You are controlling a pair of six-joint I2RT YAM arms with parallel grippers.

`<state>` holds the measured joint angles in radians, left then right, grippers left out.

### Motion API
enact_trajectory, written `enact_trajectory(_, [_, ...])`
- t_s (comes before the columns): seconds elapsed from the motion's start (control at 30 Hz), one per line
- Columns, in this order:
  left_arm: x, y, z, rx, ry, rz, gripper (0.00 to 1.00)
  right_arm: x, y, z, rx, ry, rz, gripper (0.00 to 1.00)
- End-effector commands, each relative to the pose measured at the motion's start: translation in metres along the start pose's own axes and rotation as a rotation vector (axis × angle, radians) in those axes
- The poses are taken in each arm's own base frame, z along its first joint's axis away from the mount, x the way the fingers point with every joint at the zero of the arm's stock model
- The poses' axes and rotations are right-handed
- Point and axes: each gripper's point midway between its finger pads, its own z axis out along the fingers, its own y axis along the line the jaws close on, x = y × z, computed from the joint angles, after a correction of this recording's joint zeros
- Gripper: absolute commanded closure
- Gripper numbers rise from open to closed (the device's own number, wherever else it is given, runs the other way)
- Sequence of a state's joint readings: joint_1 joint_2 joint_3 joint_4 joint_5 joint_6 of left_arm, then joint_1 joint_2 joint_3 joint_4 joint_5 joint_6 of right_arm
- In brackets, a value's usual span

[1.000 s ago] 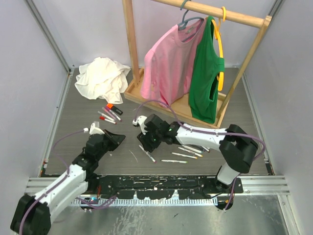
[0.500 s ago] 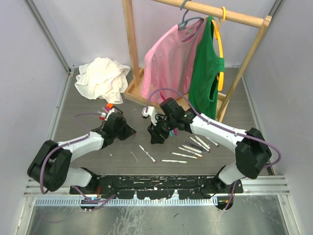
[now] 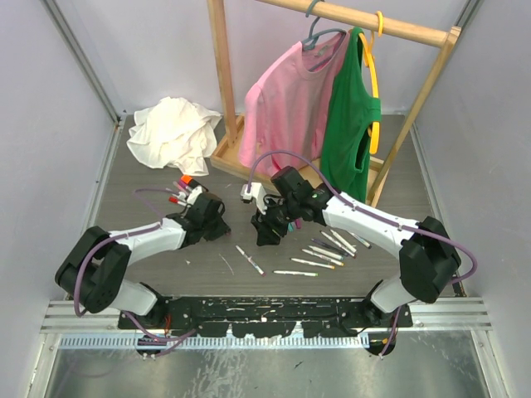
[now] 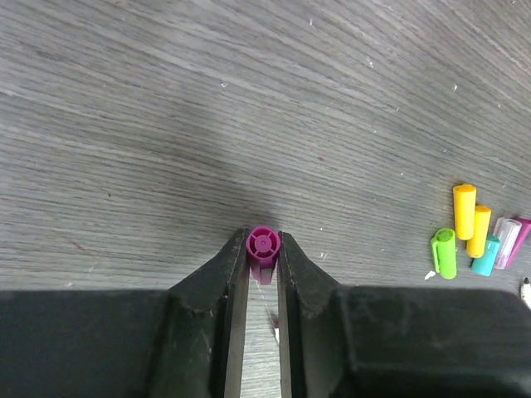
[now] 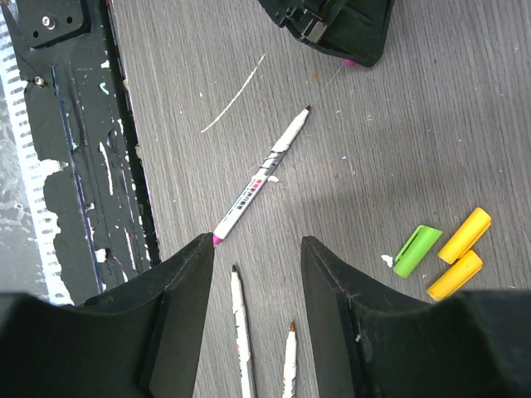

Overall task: Open the pen caps
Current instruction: Place the pen cap at the center of the board.

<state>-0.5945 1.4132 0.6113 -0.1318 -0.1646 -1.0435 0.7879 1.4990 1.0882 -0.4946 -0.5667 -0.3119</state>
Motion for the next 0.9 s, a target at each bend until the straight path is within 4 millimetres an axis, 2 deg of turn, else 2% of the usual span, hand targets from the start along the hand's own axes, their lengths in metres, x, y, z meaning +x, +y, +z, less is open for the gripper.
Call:
enact_trajectory(0.0, [-0.008,-0.014,0.003,0.024,-0.021,0.001,0.8,-0.015,0.001,-0.006,-0.003,-0.045,-0.036,0.48])
enact_trajectory(0.23, [-0.007,-0.014,0.003,0.023,-0.019,-0.012,0.68,-0.014,0.0,-0.007,0.0,-0.046,-0.035,0.48])
enact_trajectory(0.53, [-0.014,-0.019,-0.009,0.052,-0.046,-0.009,0.69,-0.014,0.0,-0.007,0.001,-0.045,-0.032,0.48])
enact_trajectory(0.67, [-0.025,-0.029,-0.023,0.11,-0.086,0.037,0.65,-0.014,-0.001,-0.007,0.001,-0.046,-0.032,0.48])
enact_trajectory(0.77, [-0.039,-0.036,-0.036,0.15,-0.151,0.08,0.59,-0.014,-0.001,-0.007,0.002,-0.046,-0.032,0.48])
enact_trajectory(0.87, [-0.058,-0.027,-0.042,0.108,-0.246,0.112,0.51,-0.014,-0.001,-0.007,0.002,-0.047,-0.035,0.48])
